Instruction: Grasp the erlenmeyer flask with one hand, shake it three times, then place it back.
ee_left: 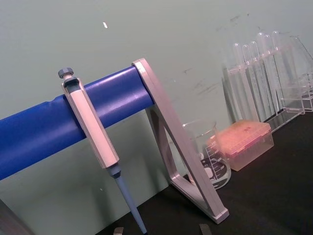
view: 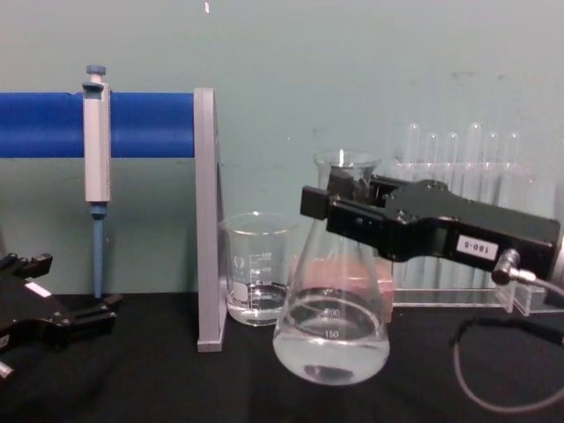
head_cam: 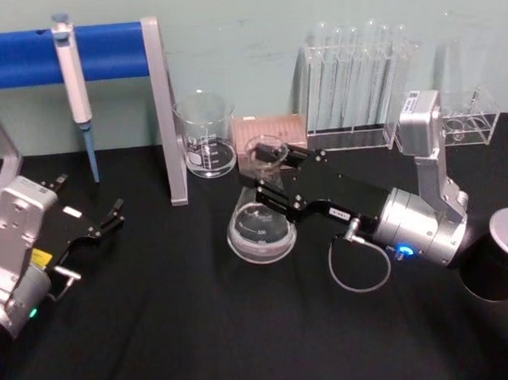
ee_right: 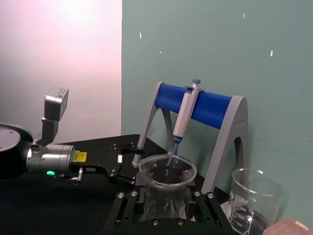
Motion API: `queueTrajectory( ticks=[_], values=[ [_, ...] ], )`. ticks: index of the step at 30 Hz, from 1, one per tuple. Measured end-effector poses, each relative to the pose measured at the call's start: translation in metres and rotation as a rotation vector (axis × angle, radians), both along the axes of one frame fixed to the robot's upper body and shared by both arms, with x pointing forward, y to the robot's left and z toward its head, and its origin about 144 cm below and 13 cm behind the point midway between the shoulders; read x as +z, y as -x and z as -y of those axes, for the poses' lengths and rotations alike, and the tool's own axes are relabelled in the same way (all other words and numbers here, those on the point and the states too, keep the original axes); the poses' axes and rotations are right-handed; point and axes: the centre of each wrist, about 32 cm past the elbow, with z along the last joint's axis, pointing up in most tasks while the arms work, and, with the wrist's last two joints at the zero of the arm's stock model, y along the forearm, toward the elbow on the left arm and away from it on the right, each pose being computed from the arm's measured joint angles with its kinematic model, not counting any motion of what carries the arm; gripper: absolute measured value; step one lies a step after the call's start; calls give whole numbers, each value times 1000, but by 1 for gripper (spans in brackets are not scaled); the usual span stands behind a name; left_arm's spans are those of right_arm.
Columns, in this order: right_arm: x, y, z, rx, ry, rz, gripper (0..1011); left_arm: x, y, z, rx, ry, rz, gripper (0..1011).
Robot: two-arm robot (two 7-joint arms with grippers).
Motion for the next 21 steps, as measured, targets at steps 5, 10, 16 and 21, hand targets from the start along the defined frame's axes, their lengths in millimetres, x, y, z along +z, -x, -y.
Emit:
queueTrajectory(
  ticks=[5,10,16,21],
  values=[
    [-7,-1,1,11,10,-15,458,0,0,0,0,0,0,1001],
    [-14,-2,2,16,24,-34,459,0,0,0,0,0,0,1001],
    [-23,-3,4,17,44,-60,459,0,0,0,0,0,0,1001],
    [-29,-3,6,20,58,-81,458,0,0,0,0,0,0,1001]
  ],
)
